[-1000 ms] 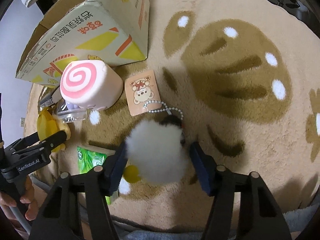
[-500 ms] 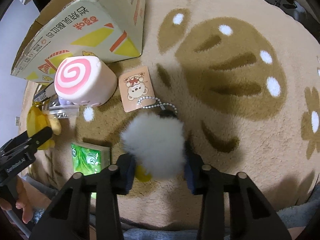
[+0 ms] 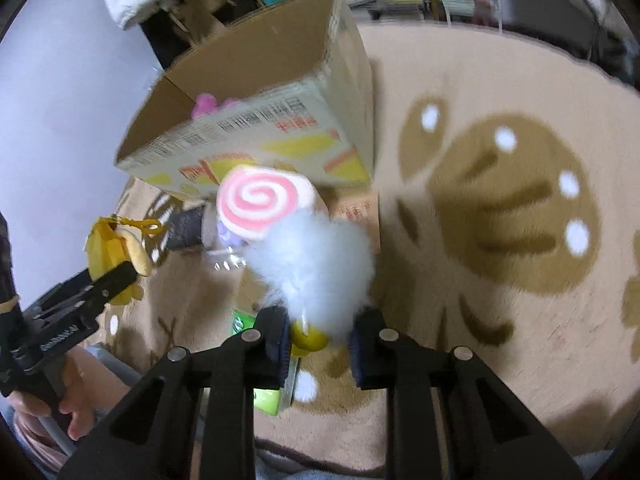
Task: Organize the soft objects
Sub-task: 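Lift both held toys and carry them over the cardboard box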
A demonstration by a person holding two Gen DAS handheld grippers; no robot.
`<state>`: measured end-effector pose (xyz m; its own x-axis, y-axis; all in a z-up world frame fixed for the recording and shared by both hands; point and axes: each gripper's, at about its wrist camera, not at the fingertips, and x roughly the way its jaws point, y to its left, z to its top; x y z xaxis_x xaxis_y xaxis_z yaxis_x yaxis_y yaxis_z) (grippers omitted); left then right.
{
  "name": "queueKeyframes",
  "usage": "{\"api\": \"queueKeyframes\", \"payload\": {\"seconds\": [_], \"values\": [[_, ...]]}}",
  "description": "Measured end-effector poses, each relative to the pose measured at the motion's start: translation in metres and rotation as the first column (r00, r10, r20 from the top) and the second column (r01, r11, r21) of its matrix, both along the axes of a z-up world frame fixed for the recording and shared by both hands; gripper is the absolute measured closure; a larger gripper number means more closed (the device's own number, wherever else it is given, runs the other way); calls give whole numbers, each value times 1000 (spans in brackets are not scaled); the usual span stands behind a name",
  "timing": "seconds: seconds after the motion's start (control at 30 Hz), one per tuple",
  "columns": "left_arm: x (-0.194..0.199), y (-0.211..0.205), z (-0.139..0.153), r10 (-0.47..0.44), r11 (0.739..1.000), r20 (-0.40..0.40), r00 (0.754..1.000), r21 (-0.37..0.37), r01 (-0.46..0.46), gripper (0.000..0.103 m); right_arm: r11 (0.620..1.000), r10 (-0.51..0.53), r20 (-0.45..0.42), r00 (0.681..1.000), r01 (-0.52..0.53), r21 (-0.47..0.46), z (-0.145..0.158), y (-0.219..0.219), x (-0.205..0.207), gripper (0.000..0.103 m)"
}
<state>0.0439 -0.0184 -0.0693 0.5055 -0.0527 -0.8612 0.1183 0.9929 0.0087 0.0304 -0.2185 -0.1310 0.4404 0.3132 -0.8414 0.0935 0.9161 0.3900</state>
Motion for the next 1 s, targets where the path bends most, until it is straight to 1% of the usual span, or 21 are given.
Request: {"api": "queueKeyframes", "payload": {"seconds": [0.1, 0.17, 0.23, 0.33, 0.4, 0.57, 0.63, 0.77, 0.87, 0.93, 1.0], "values": [[-8, -2, 14, -22, 1000, 79, 997, -18, 24, 21, 1000, -9, 91, 996, 11, -25, 14, 2, -6, 79], [-9, -5, 22, -27, 999, 124, 992, -14, 29, 21, 999, -17, 162, 987, 24, -42, 28, 1, -3, 79], [-11, -4, 28, -37, 999, 181, 983, -7, 39, 21, 997, -21, 239, 971, 37, -62, 42, -2, -12, 79], [-19, -5, 43, -37, 999, 276, 960, 10, 36, 21, 994, -26, 336, 942, 59, -89, 60, -5, -18, 79], [-22, -2, 51, -30, 1000, 328, 944, 8, 29, 21, 990, -24, 381, 924, 75, -120, 70, -2, -22, 79], [-23, 2, 69, -1, 1000, 416, 909, -2, 1, 21, 983, -23, 479, 877, 107, -148, 86, -3, -28, 79], [-20, 1, 75, 4, 1000, 441, 898, 1, -5, 21, 981, -5, 507, 862, 102, -163, 90, 0, -28, 79], [-10, -6, 84, 2, 1000, 459, 889, 6, -5, 21, 981, 19, 540, 841, 89, -173, 101, 6, -25, 79], [0, -13, 91, -22, 999, 482, 876, 50, -2, 21, 975, 55, 563, 825, 77, -208, 108, 11, -18, 79], [7, -15, 94, -19, 999, 475, 880, 54, -7, 21, 972, 73, 577, 813, 72, -224, 110, 13, -14, 79], [13, -13, 97, -18, 1000, 464, 886, 29, 5, 21, 971, 79, 582, 809, 70, -228, 112, 15, -9, 79]]}}
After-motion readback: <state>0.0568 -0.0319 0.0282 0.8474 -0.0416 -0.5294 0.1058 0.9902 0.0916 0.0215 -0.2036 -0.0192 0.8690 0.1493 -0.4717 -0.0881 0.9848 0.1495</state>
